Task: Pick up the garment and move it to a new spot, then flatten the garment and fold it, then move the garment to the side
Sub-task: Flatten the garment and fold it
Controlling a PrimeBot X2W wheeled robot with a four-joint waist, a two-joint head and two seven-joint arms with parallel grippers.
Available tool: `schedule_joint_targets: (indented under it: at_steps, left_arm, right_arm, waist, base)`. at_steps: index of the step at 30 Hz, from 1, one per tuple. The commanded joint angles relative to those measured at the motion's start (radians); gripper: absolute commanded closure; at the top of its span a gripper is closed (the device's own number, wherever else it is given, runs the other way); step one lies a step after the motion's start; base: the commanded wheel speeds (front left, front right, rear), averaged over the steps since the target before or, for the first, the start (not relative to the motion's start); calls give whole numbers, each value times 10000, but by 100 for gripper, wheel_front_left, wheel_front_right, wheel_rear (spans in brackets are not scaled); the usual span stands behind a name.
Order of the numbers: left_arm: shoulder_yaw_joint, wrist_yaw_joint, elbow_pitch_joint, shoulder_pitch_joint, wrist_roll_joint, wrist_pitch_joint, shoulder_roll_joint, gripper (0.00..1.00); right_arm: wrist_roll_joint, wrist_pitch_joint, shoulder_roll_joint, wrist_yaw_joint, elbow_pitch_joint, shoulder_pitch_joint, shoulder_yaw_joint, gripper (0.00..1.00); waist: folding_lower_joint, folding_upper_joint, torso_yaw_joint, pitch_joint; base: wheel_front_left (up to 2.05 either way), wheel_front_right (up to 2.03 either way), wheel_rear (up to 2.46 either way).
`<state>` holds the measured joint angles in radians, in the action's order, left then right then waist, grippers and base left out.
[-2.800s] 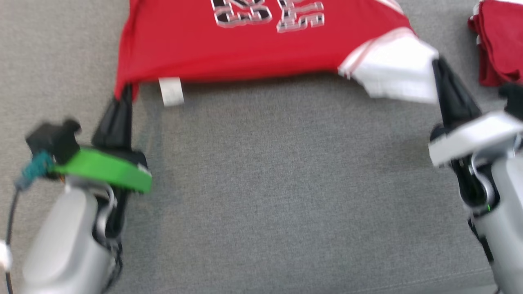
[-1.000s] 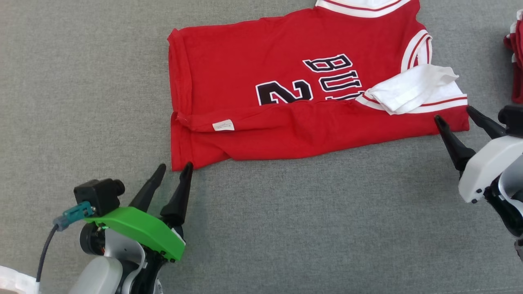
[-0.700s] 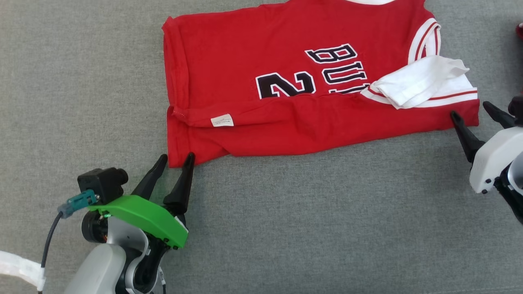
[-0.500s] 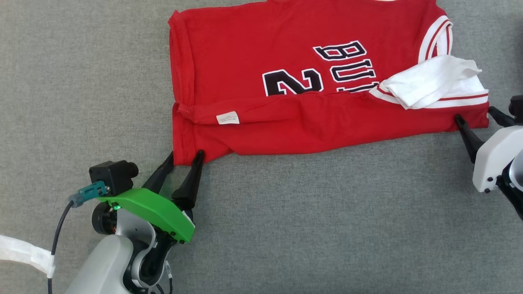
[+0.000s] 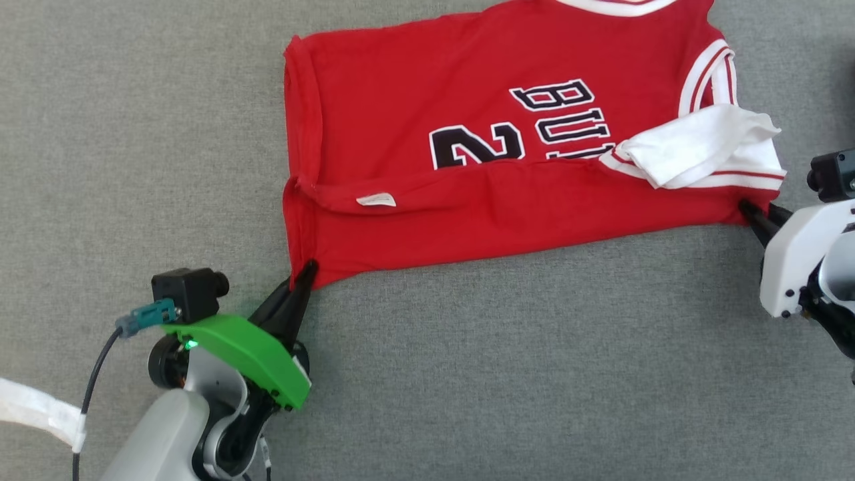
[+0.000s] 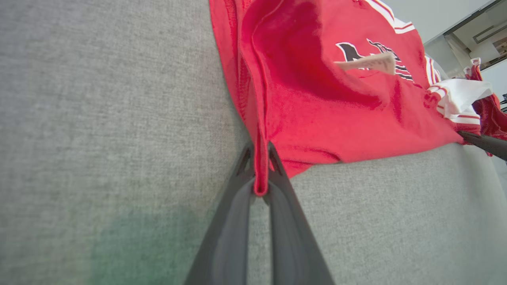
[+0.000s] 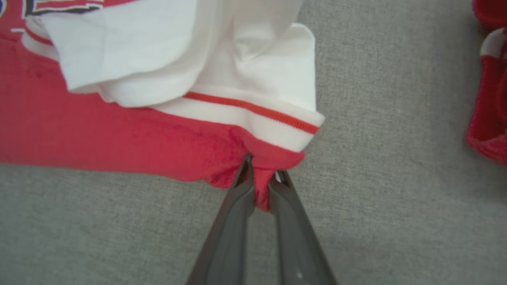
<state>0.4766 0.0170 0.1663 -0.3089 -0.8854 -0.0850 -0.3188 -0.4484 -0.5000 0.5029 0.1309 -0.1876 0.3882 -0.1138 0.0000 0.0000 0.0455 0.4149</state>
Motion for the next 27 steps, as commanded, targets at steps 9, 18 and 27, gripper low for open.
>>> schedule_joint_targets:
  at_steps: [9,18,27]
  left_arm:
    - [305,-294,-1607,2741,-675,-516,-705,100]
    - [514,-548,-2019,3879,-760,-166,-435,0]
    - [-603,-1499,-2752,2766,45,-37,-1550,0]
  right_arm:
    - [-2298,-1988,2031,-13,1755,-2872,420,100]
    - [-2328,-2126,1771,-10,2755,-3979,810,0]
    - [-2167,-2031,2177,-8,4679,-2518,1591,0]
  waist:
    - [0,0,289,-1285]
    - [0,0,231,-1310]
    - [0,0,-58,-550]
  base:
    - [0,0,0]
    - [0,0,0]
    - [0,0,0]
